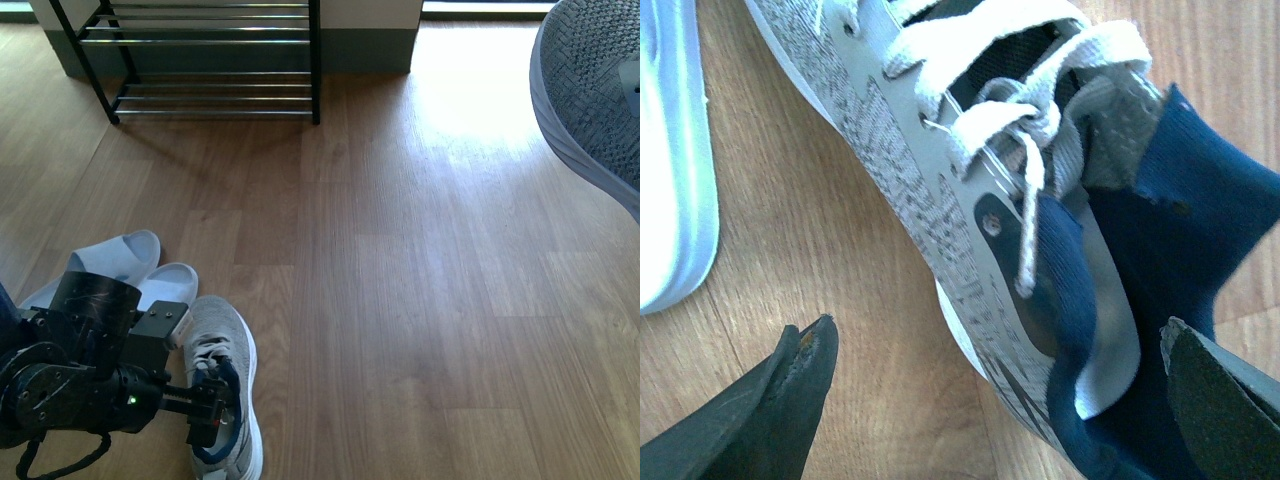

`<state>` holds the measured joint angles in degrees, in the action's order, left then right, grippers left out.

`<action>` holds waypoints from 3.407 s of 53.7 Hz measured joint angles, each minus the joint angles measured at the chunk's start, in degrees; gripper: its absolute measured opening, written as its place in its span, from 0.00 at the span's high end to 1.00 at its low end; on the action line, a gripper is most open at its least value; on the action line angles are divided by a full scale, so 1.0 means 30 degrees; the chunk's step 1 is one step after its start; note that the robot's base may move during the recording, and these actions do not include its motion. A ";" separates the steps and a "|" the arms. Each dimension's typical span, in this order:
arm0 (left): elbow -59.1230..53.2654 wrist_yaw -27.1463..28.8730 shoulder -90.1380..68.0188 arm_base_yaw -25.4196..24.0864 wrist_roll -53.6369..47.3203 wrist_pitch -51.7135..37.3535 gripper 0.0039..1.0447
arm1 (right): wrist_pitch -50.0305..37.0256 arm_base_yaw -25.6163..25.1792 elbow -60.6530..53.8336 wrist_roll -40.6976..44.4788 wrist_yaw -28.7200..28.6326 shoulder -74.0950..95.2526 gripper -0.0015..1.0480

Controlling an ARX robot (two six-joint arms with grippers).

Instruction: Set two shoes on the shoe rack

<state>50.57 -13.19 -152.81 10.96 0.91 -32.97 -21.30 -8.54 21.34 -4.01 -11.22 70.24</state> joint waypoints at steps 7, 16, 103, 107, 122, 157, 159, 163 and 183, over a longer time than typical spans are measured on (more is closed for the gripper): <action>0.0889 0.0124 -0.0729 0.0299 0.0146 0.0612 0.09 | 0.0000 0.0000 0.0000 0.0000 0.0000 0.0000 0.99; 0.1916 0.1319 -0.1362 0.0648 0.0284 0.1362 0.10 | 0.0000 0.0000 0.0000 0.0000 0.0000 0.0000 0.99; -1.1548 0.9719 3.0782 -0.0794 0.0007 0.8677 0.99 | 0.0000 0.0015 0.0000 0.0000 0.0022 0.0000 0.99; -1.1599 1.1089 3.3689 -0.0299 -0.0102 1.0601 0.99 | 0.0000 0.0015 0.0000 0.0000 0.0000 0.0000 0.99; -1.1876 1.3464 3.7864 0.0860 -0.0991 1.2400 0.99 | 0.0000 0.0015 0.0000 0.0000 0.0000 0.0000 0.99; -1.1905 1.3471 3.7878 0.0874 -0.1093 1.2422 0.99 | 0.0000 0.0015 -0.0007 0.0000 0.0015 0.0000 0.99; -1.1905 1.3471 3.7878 0.0874 -0.1093 1.2422 0.99 | 0.0000 0.0015 -0.0007 0.0000 0.0007 0.0000 0.99; -1.1905 1.3478 3.7878 0.0874 -0.1093 1.2422 0.99 | 0.0000 0.0015 -0.0007 0.0000 0.0000 0.0000 0.99; -1.1905 1.3493 3.7878 0.0882 -0.1093 1.2429 0.99 | 0.0000 0.0022 -0.0007 0.0000 0.0000 0.0000 0.99</action>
<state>14.85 27.29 -39.18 13.61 -2.37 4.32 -21.30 -8.47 21.32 -4.01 -11.22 70.24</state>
